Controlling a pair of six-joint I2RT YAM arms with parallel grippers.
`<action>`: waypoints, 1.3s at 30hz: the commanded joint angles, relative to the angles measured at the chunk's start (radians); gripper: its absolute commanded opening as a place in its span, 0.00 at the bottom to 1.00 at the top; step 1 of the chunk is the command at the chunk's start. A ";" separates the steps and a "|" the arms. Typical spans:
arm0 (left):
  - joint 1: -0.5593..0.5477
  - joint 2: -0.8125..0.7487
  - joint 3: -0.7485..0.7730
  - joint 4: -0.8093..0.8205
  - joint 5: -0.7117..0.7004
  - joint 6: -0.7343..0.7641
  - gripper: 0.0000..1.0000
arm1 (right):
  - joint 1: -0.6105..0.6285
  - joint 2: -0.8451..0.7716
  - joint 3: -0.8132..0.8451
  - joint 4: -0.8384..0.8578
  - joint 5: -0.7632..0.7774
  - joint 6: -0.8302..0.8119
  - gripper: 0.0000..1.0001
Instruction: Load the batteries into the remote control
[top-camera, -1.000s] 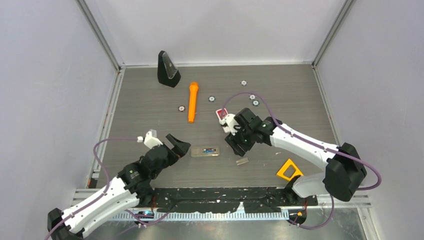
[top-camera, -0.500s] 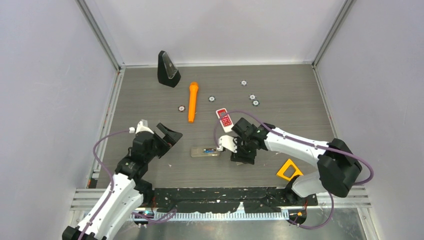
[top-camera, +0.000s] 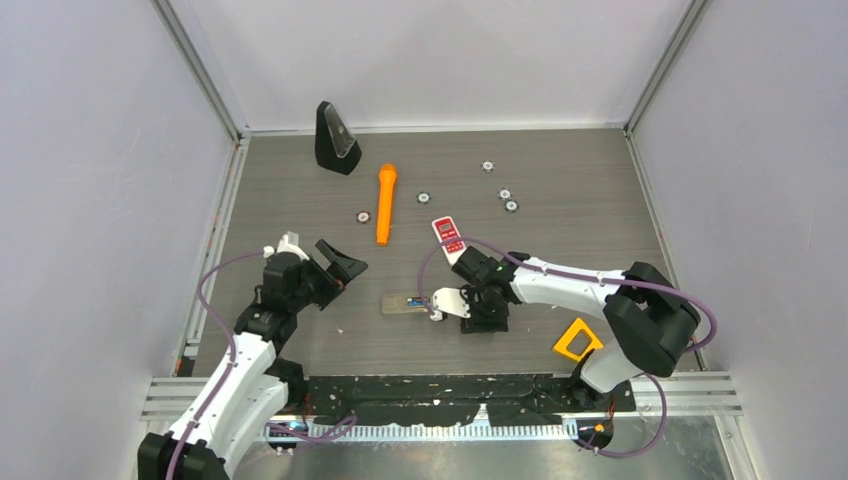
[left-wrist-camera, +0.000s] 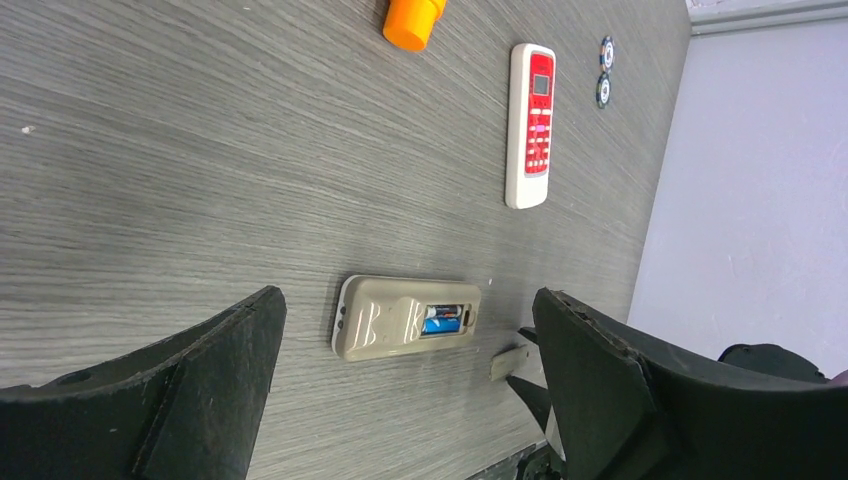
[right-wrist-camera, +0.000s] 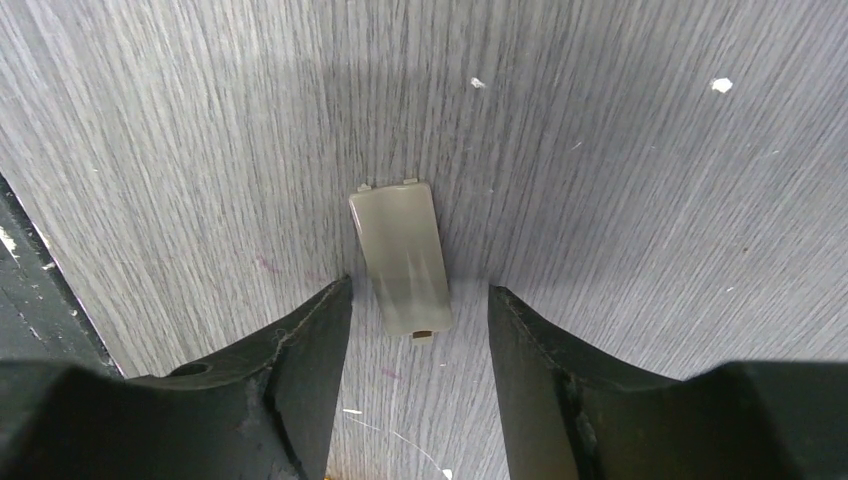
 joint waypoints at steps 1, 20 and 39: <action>0.023 0.019 0.008 0.073 0.050 0.028 0.95 | 0.007 0.020 0.002 0.040 0.021 -0.026 0.55; 0.039 0.172 -0.006 0.052 0.120 0.096 0.94 | 0.073 0.034 0.117 -0.015 -0.020 0.116 0.21; 0.035 0.594 -0.019 0.328 0.296 -0.020 0.72 | 0.197 0.310 0.589 -0.184 0.157 0.326 0.12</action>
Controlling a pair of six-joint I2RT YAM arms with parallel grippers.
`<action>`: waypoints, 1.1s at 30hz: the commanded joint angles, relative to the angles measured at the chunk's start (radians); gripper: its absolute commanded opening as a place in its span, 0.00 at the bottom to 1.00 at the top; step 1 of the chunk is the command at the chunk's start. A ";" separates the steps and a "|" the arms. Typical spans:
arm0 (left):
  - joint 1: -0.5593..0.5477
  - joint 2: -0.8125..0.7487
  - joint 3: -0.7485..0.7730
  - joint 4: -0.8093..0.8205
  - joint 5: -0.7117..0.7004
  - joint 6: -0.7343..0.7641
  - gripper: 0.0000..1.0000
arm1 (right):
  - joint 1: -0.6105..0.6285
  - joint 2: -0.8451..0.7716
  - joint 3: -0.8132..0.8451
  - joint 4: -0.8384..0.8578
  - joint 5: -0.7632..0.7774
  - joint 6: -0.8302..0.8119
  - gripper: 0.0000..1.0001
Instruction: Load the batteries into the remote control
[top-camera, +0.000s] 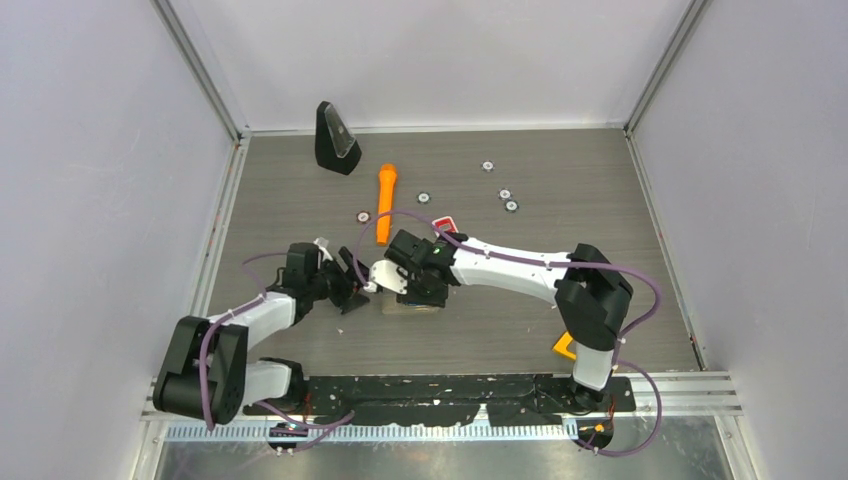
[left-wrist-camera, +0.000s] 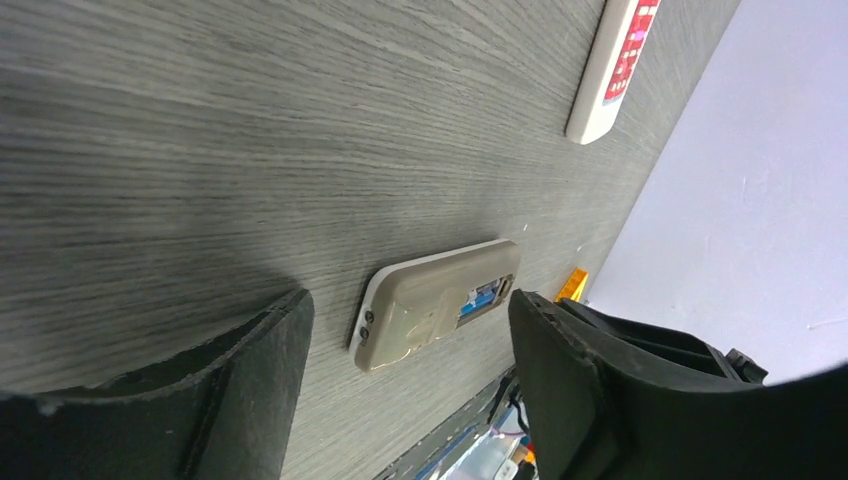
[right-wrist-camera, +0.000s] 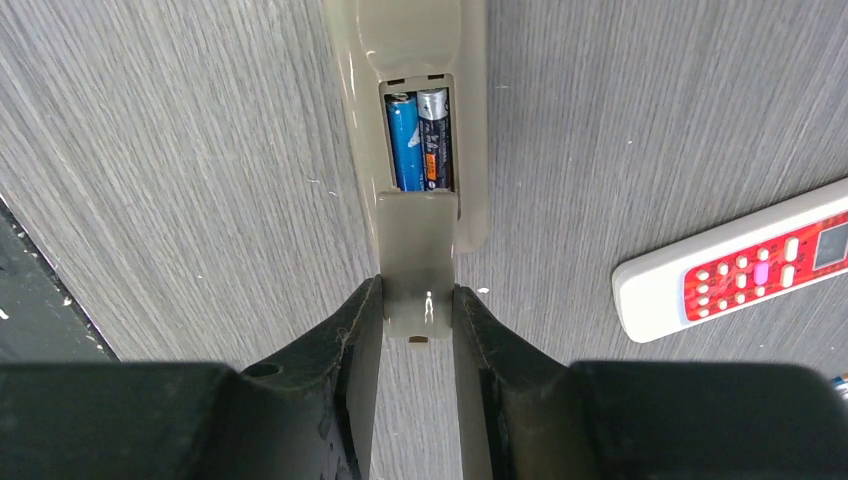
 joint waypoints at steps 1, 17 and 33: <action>0.002 0.066 -0.004 0.031 0.011 -0.006 0.70 | 0.019 0.023 0.080 -0.093 0.056 0.018 0.12; 0.181 0.022 0.029 -0.127 -0.035 0.048 0.55 | 0.091 0.140 0.188 -0.094 0.176 -0.017 0.12; 0.291 0.027 0.051 -0.186 0.004 0.121 0.56 | 0.114 0.223 0.265 -0.150 0.202 -0.063 0.12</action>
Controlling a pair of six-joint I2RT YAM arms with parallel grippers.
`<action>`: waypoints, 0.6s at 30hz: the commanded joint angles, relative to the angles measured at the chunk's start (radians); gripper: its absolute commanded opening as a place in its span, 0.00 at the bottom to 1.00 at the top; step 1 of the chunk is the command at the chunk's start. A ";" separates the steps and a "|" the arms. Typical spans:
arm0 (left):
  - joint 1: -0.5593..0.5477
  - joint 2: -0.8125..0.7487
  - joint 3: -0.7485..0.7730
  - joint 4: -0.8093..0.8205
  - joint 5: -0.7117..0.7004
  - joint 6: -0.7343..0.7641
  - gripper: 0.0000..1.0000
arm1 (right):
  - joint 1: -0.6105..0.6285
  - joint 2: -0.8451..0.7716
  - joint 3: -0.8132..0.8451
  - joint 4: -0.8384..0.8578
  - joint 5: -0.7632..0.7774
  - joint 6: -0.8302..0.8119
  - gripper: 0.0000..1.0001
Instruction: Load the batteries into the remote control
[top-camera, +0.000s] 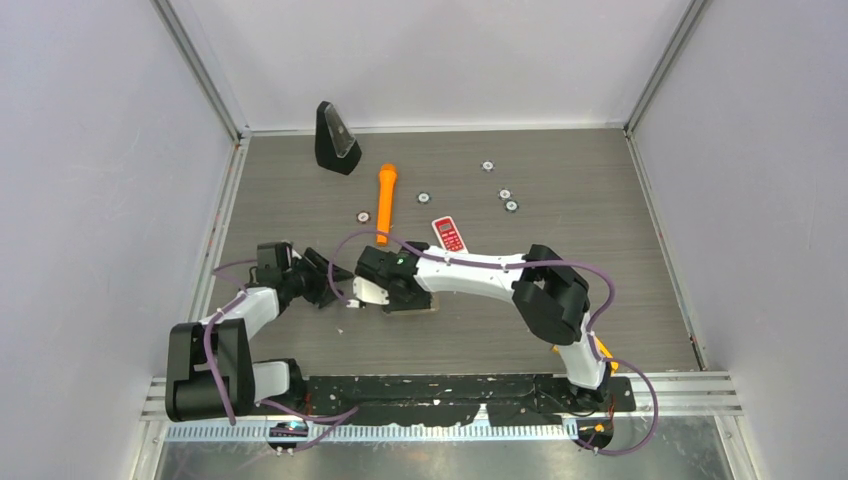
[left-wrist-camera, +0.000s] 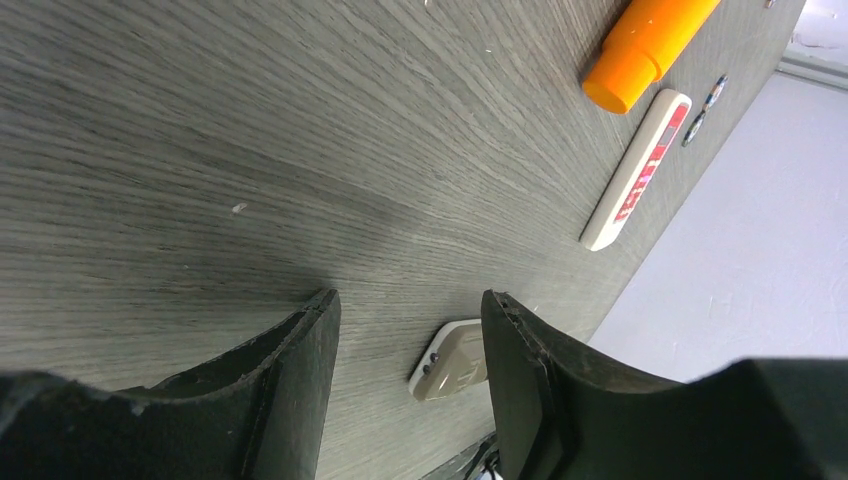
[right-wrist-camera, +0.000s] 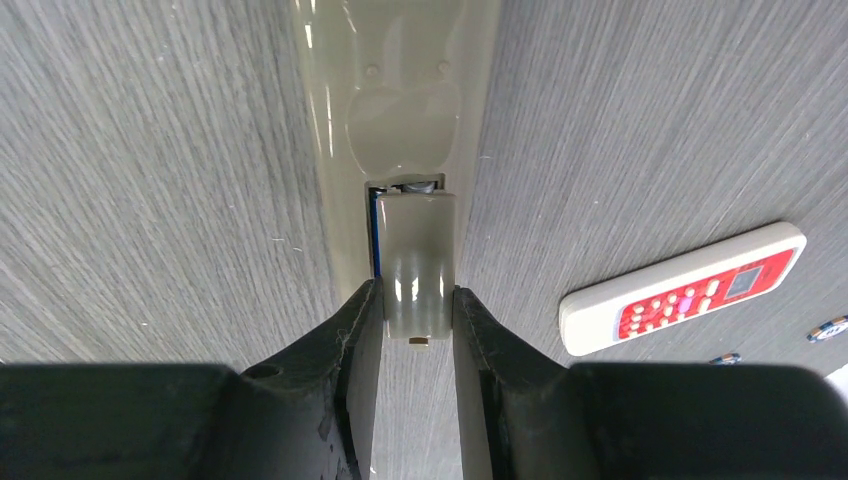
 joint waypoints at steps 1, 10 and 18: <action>0.015 0.015 0.008 -0.036 -0.003 0.039 0.56 | 0.015 0.007 0.050 -0.021 0.006 -0.016 0.13; 0.021 0.026 0.004 -0.023 0.005 0.040 0.56 | 0.023 0.037 0.068 -0.044 0.012 -0.016 0.13; 0.020 0.038 0.012 -0.021 0.012 0.040 0.56 | 0.024 0.047 0.072 -0.073 0.016 -0.016 0.13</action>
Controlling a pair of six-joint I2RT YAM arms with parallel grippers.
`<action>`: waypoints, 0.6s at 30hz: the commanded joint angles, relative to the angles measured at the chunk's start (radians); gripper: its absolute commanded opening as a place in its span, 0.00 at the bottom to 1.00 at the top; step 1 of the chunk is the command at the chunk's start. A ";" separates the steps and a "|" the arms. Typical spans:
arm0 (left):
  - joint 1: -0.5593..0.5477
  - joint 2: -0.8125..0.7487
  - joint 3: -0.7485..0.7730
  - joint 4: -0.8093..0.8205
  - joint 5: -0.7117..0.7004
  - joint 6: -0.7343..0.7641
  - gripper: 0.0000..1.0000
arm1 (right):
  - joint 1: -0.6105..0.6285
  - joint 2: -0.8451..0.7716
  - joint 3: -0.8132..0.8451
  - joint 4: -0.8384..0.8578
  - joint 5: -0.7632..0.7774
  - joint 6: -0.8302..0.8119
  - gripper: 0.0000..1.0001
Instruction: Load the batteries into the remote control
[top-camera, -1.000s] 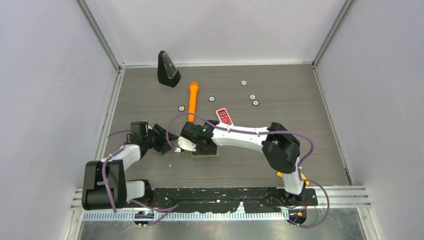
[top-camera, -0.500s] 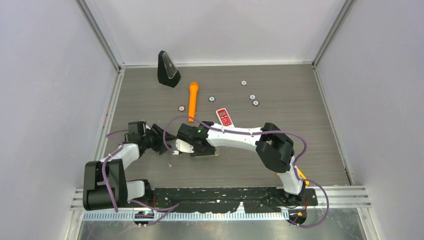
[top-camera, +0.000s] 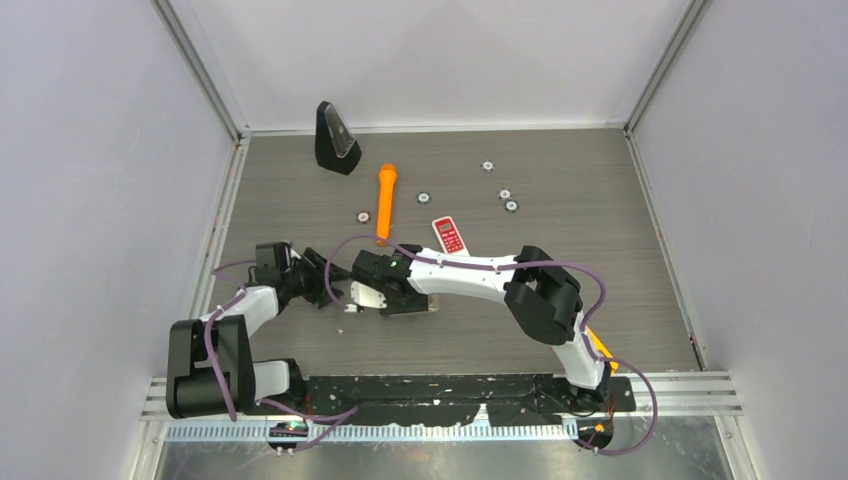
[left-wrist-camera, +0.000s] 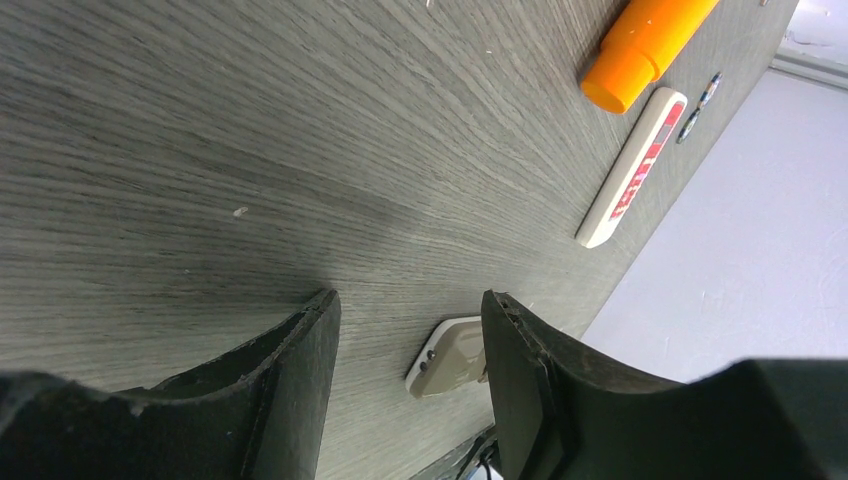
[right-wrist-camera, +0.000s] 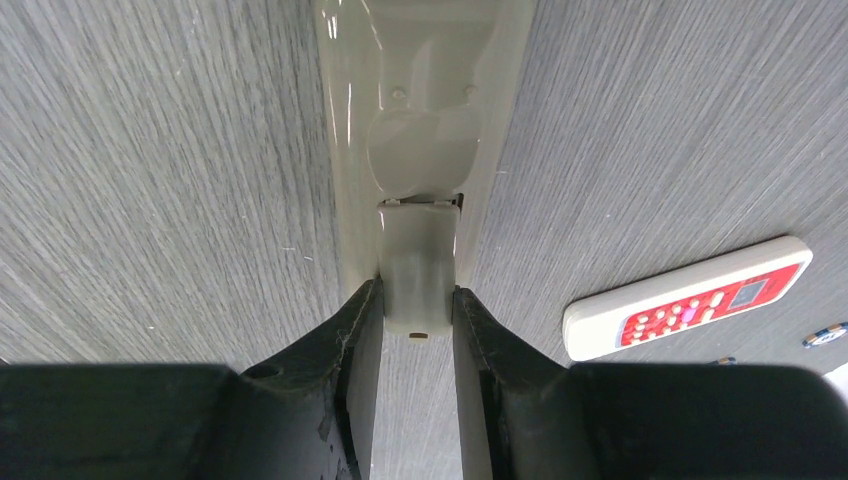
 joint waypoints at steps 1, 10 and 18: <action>0.006 0.024 0.010 -0.023 -0.013 0.037 0.56 | 0.005 0.002 0.030 -0.041 0.012 -0.012 0.13; 0.006 0.030 -0.004 -0.003 -0.012 0.032 0.57 | 0.005 0.000 0.030 -0.058 -0.004 -0.026 0.13; 0.006 0.024 -0.012 0.007 -0.005 0.029 0.57 | 0.005 0.037 0.065 -0.079 -0.031 -0.027 0.15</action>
